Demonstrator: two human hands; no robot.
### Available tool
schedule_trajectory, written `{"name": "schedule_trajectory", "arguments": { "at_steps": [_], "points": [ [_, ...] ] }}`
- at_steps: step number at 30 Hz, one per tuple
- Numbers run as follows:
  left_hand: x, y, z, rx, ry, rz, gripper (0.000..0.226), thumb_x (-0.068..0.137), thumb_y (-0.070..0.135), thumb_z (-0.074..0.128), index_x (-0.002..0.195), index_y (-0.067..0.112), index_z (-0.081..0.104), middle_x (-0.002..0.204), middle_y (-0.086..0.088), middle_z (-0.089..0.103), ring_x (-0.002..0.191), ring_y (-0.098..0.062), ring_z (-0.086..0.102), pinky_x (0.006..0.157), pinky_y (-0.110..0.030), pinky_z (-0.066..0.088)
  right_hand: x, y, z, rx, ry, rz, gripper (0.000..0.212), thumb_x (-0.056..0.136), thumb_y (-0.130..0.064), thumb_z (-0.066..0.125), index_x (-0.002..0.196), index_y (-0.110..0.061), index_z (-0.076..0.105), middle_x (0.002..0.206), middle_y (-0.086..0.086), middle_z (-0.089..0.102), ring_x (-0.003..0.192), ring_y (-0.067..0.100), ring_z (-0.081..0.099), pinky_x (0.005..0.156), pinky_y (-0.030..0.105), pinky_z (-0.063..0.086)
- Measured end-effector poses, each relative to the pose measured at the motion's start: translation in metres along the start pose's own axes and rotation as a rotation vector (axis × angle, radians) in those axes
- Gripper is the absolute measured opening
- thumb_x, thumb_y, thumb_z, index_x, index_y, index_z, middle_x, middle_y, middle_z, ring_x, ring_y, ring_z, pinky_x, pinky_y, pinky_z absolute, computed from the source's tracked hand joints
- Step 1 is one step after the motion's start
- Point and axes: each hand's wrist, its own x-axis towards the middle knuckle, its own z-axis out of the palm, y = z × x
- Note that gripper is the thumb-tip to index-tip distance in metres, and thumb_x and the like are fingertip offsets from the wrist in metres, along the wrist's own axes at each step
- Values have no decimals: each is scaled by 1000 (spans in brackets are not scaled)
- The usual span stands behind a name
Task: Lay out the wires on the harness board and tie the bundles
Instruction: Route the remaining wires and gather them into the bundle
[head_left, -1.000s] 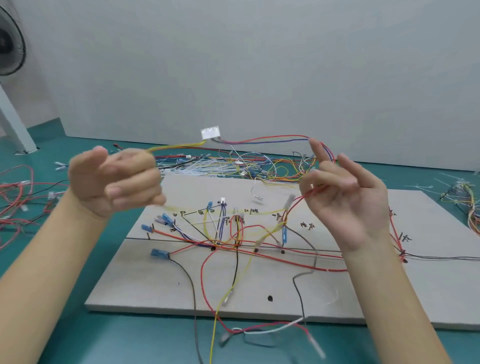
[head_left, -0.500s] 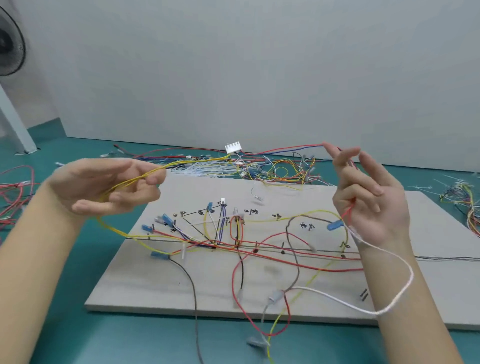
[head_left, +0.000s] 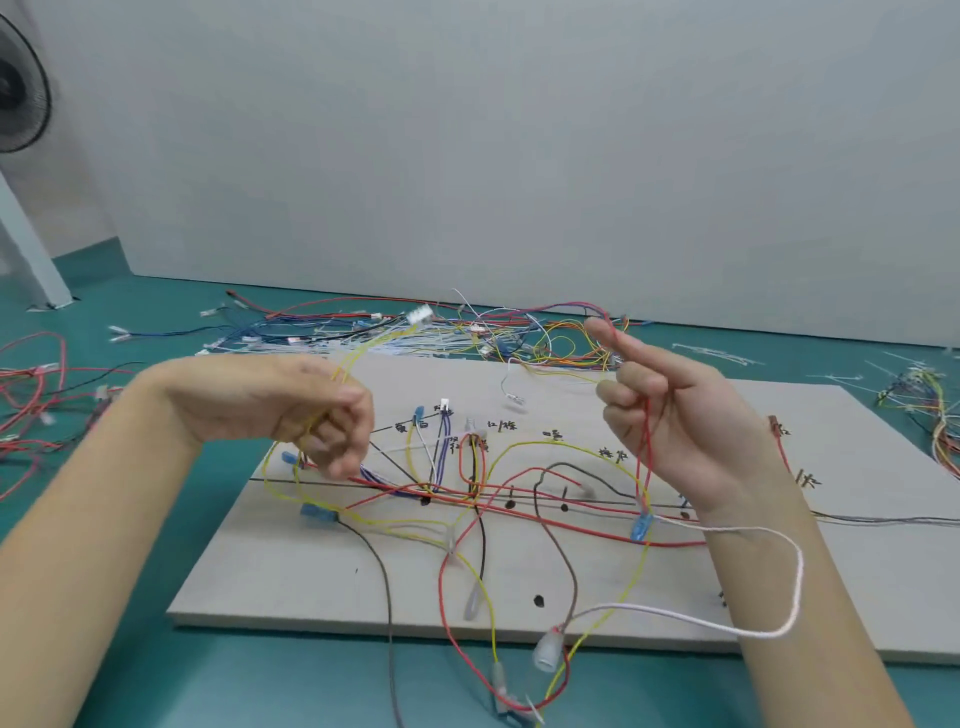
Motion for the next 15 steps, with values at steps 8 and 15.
{"name": "schedule_trajectory", "arguments": {
  "at_steps": [8,15],
  "points": [
    [29,0,21,-112,148,100,58,76,51,76,119,14,67,112,-14,68,99,-23,65,81,-31,55,-2,11,15,-82,-109,-26,24,87,-20,52,109,-14,56,56,-1,59,35,6,37,32,15,30],
    [68,8,75,51,230,142,33,82,34,69,114,26,70,116,-2,71,111,-18,65,93,-27,51,-1,23,26,-62,-115,-97,16,99,-19,41,109,-16,53,64,2,63,39,6,37,38,16,27]
  ]
}}
